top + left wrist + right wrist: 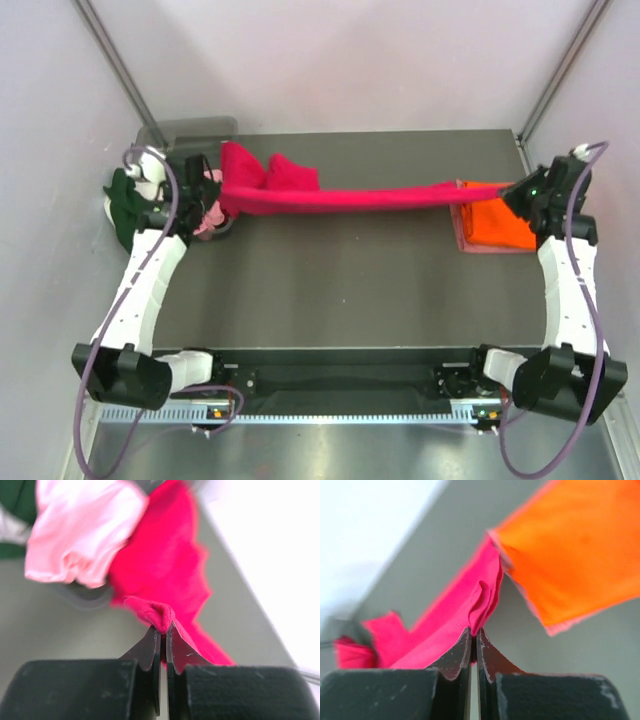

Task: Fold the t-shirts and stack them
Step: Fold the tshirt

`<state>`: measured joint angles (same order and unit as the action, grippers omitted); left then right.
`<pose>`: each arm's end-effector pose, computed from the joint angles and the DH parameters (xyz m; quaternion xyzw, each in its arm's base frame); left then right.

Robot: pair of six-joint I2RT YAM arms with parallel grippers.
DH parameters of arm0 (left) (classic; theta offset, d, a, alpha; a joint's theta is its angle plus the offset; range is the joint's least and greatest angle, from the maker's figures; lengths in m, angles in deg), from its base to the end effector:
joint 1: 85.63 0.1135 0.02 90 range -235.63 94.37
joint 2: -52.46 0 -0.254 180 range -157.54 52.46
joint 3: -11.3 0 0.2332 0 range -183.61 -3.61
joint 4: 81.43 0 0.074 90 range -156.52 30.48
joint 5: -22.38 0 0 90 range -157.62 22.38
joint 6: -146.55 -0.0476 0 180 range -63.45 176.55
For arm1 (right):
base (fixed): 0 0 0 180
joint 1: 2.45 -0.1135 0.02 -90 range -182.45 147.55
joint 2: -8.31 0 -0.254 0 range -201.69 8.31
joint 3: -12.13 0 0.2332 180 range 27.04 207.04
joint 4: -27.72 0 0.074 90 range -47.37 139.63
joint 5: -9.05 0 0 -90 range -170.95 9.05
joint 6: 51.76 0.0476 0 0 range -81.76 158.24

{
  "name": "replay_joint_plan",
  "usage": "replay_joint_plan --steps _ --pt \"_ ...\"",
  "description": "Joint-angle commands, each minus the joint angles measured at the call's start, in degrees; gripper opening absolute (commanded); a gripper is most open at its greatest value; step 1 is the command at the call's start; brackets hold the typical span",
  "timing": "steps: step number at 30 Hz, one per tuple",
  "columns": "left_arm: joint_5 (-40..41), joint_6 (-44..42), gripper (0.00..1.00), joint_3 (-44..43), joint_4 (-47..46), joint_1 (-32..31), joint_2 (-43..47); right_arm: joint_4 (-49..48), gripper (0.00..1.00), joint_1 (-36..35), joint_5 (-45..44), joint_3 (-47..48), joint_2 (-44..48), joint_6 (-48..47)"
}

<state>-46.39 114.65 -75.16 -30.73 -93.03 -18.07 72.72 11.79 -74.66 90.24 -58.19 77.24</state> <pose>0.2569 -0.0160 0.3495 -0.4500 0.7505 -0.1092 0.4715 0.2421 -0.0561 0.3266 0.3706 0.7976 0.1487 0.4521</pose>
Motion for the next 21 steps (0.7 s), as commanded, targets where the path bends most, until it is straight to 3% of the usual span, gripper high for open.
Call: replay_joint_plan --steps 1,10,15,21 --pt "0.57 -5.01 0.00 -9.98 6.83 0.89 4.42 7.00 0.00 -0.26 0.30 8.41 7.85 -0.60" --pt "-2.43 -7.39 0.00 -25.97 13.06 0.81 16.73 15.43 0.00 -0.27 1.10 21.42 19.21 -1.47" --pt "-0.23 -8.80 0.00 -32.77 16.15 0.81 13.84 16.76 0.00 -0.27 -0.04 25.56 19.31 -0.86" --pt "-2.24 -8.28 0.00 -29.00 10.97 0.81 5.32 14.04 0.00 -0.18 -0.39 26.09 10.09 -1.12"
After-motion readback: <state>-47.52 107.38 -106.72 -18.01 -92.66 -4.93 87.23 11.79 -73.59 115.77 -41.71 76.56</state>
